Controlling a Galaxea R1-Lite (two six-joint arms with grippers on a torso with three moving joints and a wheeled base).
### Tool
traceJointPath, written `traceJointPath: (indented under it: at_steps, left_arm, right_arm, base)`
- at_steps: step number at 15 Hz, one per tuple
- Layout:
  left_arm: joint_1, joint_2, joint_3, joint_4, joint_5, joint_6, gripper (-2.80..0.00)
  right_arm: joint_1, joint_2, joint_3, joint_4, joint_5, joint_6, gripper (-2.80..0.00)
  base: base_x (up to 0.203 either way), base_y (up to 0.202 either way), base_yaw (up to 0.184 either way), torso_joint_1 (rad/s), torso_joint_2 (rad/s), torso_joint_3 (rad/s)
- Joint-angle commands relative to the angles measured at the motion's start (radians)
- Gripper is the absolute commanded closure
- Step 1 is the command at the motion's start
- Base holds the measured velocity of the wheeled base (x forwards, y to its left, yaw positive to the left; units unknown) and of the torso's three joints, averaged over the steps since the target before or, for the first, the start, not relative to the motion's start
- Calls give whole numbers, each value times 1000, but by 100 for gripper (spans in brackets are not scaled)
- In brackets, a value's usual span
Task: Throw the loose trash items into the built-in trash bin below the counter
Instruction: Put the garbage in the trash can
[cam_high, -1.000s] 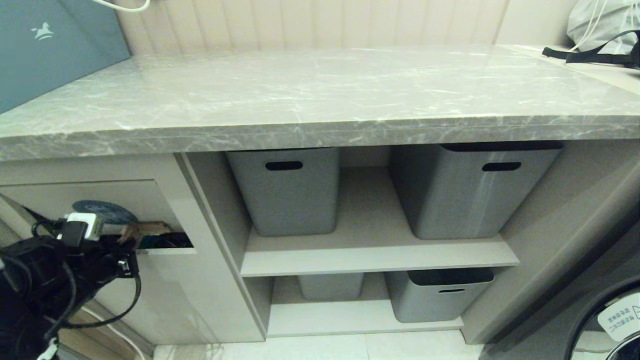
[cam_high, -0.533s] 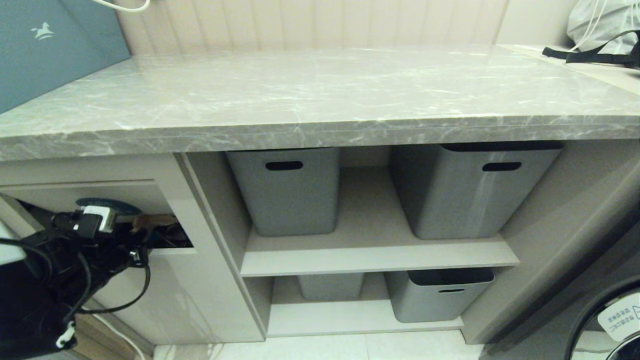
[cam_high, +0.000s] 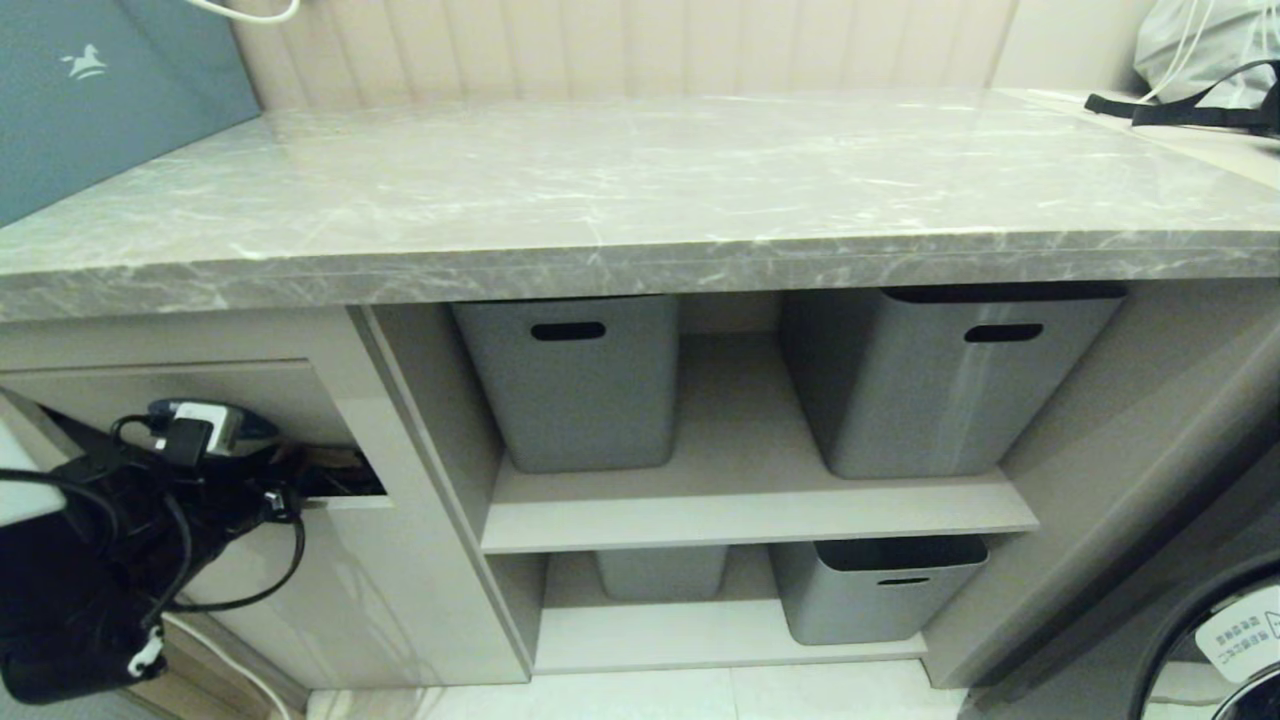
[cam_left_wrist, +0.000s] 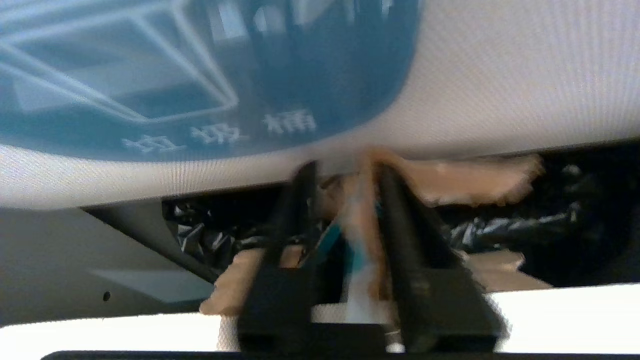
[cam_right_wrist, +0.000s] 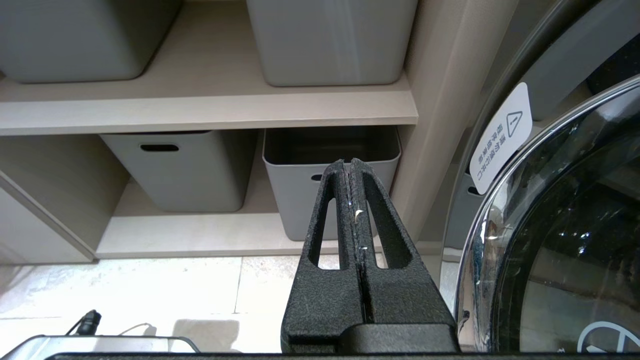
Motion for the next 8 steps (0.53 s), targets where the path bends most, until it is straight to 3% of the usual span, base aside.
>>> traceJointPath:
  at_steps: [1, 8]
  left_arm:
    - [1, 6, -8, -10, -1, 2, -280]
    - [6, -25, 19, -10, 0, 4, -280]
  right_arm:
    - [0, 0, 0, 0, 0, 0, 0]
    - [-1, 0, 0, 0, 0, 0, 0]
  base:
    - [0, 0, 0, 0, 0, 0]
    - [0, 0, 0, 0, 0, 0]
